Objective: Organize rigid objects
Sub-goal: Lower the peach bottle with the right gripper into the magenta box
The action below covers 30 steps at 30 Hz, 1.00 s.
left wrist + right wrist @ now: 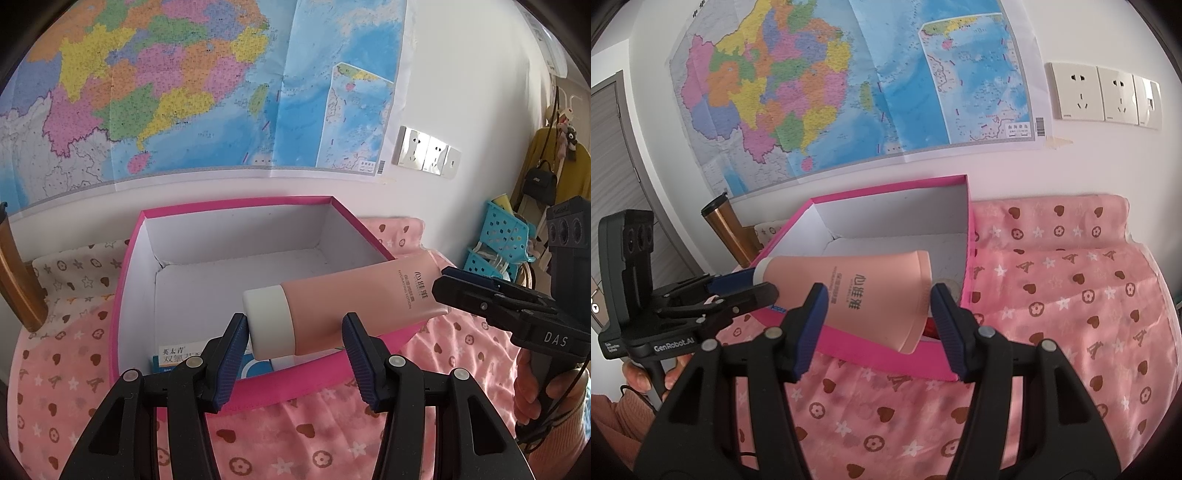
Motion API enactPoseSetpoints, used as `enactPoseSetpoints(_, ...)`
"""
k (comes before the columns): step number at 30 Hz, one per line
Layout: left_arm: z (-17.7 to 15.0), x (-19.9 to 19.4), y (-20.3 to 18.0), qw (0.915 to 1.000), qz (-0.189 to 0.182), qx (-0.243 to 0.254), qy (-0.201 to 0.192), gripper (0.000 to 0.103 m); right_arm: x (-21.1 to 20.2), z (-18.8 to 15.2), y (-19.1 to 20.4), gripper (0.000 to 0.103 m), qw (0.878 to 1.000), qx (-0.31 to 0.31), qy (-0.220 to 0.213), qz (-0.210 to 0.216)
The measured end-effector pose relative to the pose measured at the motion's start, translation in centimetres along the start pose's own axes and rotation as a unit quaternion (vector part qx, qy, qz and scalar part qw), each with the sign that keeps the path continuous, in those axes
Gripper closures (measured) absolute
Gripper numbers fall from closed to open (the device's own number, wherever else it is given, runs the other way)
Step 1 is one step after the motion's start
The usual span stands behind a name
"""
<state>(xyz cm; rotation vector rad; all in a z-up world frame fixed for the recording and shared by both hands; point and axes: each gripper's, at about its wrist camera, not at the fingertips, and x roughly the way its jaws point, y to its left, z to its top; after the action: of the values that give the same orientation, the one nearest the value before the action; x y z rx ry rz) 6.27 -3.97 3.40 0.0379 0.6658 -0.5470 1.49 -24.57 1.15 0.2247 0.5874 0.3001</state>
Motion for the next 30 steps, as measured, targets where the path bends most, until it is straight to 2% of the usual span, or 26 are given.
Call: enactPoseSetpoints(30,0.1,1.2,0.3,0.9999,0.005,-0.003,0.013,0.050,0.8,0.3,-0.8,0.043,1.000,0.002,0.004,-0.002)
